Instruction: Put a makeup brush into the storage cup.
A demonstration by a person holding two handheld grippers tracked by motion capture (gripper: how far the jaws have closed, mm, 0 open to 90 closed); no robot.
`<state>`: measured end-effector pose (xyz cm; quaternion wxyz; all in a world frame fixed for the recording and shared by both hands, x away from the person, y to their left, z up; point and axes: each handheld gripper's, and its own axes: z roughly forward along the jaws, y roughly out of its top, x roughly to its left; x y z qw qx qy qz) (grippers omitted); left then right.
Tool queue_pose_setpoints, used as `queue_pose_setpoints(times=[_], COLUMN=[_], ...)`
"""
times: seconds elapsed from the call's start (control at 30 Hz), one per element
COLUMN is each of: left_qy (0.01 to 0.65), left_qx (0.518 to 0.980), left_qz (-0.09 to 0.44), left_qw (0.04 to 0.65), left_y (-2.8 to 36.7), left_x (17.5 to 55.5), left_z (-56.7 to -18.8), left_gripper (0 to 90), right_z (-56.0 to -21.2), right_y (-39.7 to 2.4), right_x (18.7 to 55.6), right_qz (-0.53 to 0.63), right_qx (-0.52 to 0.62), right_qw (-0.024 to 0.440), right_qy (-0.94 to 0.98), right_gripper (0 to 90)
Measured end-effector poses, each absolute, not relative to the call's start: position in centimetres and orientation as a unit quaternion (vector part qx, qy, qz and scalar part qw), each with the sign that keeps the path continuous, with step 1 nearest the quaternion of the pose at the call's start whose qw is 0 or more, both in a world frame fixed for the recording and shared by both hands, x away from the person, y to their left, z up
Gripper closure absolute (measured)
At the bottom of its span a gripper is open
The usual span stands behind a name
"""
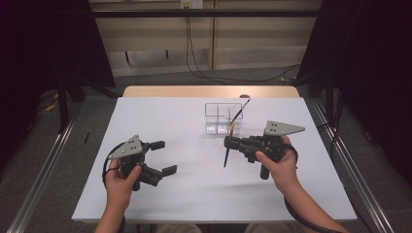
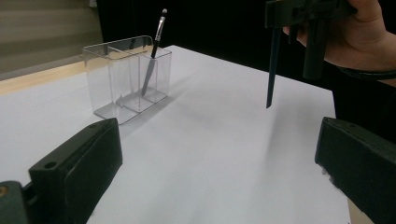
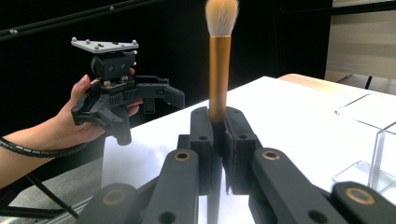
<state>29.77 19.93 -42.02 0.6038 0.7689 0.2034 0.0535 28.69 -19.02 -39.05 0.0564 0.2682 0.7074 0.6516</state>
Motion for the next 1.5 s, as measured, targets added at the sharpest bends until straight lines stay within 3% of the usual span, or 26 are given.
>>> queue_pose_setpoints(times=[1.5], left_qy=[0.247], left_qx=[0.774], left_qz=[0.099], left_qw=[0.574], left_y=[25.8], left_x=[28.8], left_z=[-42.8], left_gripper=[0.9], right_z=[-39.3], right_y=[-19.7], right_x=[28.8], right_qz=[0.646], right_qx=[0.276], right_qw=[0.057], right_qy=[0.710], right_gripper=[83.9])
